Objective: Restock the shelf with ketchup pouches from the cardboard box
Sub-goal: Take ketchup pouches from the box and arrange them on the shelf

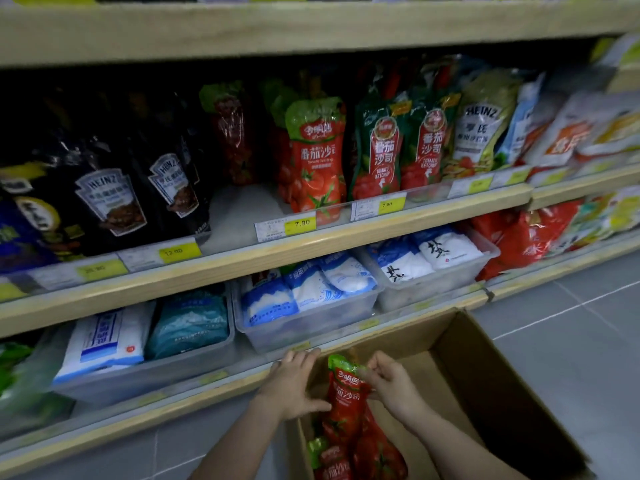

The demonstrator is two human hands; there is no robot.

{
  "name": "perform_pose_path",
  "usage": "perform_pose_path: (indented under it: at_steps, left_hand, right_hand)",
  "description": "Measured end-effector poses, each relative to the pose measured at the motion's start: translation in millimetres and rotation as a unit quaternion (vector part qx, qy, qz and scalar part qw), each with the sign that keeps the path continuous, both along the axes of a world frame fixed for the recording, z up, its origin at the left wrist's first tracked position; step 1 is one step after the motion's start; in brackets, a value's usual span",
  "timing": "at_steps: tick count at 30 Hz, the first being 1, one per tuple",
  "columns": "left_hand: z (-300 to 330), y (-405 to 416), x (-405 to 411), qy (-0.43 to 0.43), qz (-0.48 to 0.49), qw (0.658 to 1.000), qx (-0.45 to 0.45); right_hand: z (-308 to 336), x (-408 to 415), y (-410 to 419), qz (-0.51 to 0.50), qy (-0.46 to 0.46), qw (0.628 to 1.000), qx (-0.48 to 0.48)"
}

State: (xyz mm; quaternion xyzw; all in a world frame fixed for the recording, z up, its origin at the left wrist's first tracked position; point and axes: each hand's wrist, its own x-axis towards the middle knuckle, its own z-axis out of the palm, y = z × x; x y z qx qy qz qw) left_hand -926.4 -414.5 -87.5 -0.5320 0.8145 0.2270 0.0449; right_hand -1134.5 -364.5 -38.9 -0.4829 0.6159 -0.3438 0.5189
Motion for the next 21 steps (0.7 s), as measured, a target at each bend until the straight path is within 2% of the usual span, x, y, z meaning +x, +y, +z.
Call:
perform_pose_path:
  at_steps: [4, 6, 9, 11, 16, 21]
  left_hand:
    - [15.3, 5.2, -8.9, 0.039, 0.034, 0.999, -0.004]
    - [26.7, 5.9, -14.3, 0.11, 0.052, 0.993, -0.002]
    - [49.5, 7.3, -23.0, 0.292, 0.122, 0.945, 0.08]
    - [60.4, 10.9, -27.8, 0.369, 0.149, 0.909, 0.126]
    - [74.4, 20.6, -33.7, 0.434, 0.167, 0.877, 0.12]
    - [91.4, 11.6, -29.4, 0.441, 0.202, 0.872, 0.068]
  right_hand:
    - [38.6, -6.7, -7.2, 0.05, 0.049, 0.995, -0.065]
    - [60.4, -12.3, -12.1, 0.061, 0.04, 0.995, -0.071]
    - [94.8, -17.3, -21.5, 0.097, 0.021, 0.993, -0.066]
    - [116.2, -17.2, -28.5, 0.125, 0.036, 0.989, -0.066]
    - [151.1, -7.7, -42.9, 0.158, 0.029, 0.984, -0.084]
    - [156.4, -4.6, -46.7, 0.131, -0.026, 0.981, -0.141]
